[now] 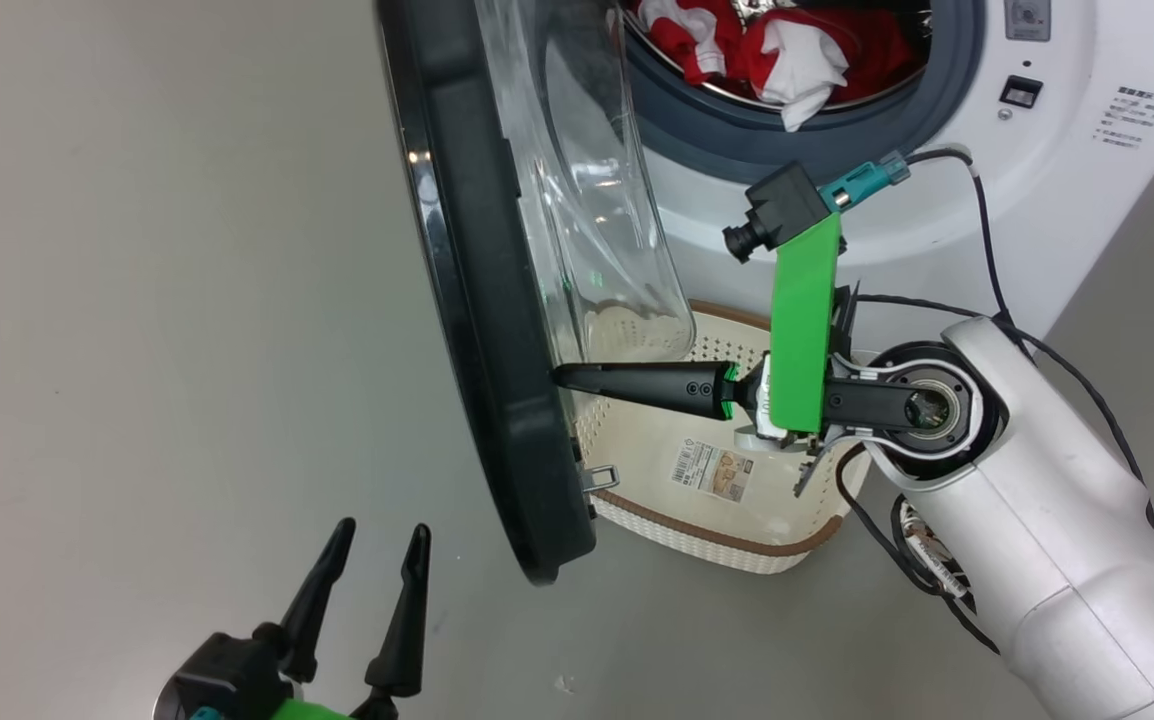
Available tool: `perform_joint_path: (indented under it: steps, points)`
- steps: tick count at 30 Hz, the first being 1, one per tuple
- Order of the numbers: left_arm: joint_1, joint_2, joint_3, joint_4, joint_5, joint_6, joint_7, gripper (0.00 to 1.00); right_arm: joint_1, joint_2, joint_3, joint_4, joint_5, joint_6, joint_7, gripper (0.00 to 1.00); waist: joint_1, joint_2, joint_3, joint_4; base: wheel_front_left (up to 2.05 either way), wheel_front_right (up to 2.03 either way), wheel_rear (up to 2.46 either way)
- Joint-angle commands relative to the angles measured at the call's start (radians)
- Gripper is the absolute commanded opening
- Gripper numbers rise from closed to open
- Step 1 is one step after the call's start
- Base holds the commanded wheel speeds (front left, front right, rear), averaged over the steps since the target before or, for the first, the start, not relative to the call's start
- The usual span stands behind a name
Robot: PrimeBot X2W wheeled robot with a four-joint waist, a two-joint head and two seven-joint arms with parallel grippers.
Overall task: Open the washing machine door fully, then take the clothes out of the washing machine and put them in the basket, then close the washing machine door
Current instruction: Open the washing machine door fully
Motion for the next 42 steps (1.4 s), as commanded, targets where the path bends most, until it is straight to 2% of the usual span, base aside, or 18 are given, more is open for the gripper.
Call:
perform_joint_path:
  steps: [1,12,19,31,36,37,38,39,40,42]
  points:
    - [-0.006,0.014,0.037,-0.03,-0.005,0.007,-0.012,1.0,0.01,0.031,0.011,-0.031,-0.014,0.005,-0.017,0.0,0.0,-0.0001,-0.002,0.011,0.0,0.0,0.0]
    - [-0.001,0.014,0.041,-0.041,-0.012,0.016,-0.012,1.0,0.016,0.044,0.041,-0.037,-0.062,0.005,-0.081,0.0,0.0,-0.0001,-0.008,0.058,0.0,0.0,0.0]
    - [0.004,0.014,0.062,-0.059,-0.017,0.03,-0.012,1.0,0.004,0.052,0.085,-0.031,-0.091,0.005,-0.132,0.0,0.0,-0.0001,0.0,0.066,0.0,0.0,0.0]
    - [0.007,0.014,0.083,-0.074,-0.022,0.039,-0.012,1.0,-0.025,0.064,0.154,-0.012,-0.073,0.005,-0.189,0.0,0.0,-0.0001,0.009,0.071,0.0,0.0,0.0]
    - [0.008,0.014,0.084,-0.069,-0.018,0.039,-0.012,1.0,-0.016,0.053,0.15,-0.003,-0.062,0.005,-0.216,0.0,0.0,-0.0001,-0.002,0.067,0.0,0.0,0.0]
    - [0.008,0.014,0.084,-0.066,-0.016,0.038,-0.012,1.0,-0.012,0.048,0.146,-0.001,-0.061,0.005,-0.227,0.23,0.0,-0.0001,-0.005,0.066,0.0,0.0,0.0]
    - [0.007,0.014,0.084,-0.062,-0.015,0.036,-0.012,1.0,-0.007,0.043,0.141,0.001,-0.062,0.005,-0.24,0.54,0.0,-0.0001,-0.008,0.065,0.0,0.0,0.0]
    - [0.007,0.014,0.084,-0.062,-0.015,0.036,-0.012,1.0,-0.007,0.043,0.141,0.001,-0.062,0.005,-0.24,0.54,0.0,-0.0001,-0.008,0.065,0.0,0.0,0.0]
    - [0.007,0.014,0.086,-0.058,-0.014,0.035,-0.012,1.0,-0.001,0.036,0.136,0.004,-0.064,0.005,-0.254,1.0,0.0,-0.0001,-0.012,0.064,0.0,0.0,0.0]
    - [0.005,0.014,0.088,-0.048,-0.011,0.029,-0.012,1.0,0.015,0.021,0.131,0.008,-0.069,0.005,-0.281,1.0,0.0,-0.0001,-0.022,0.061,0.0,0.0,0.0]
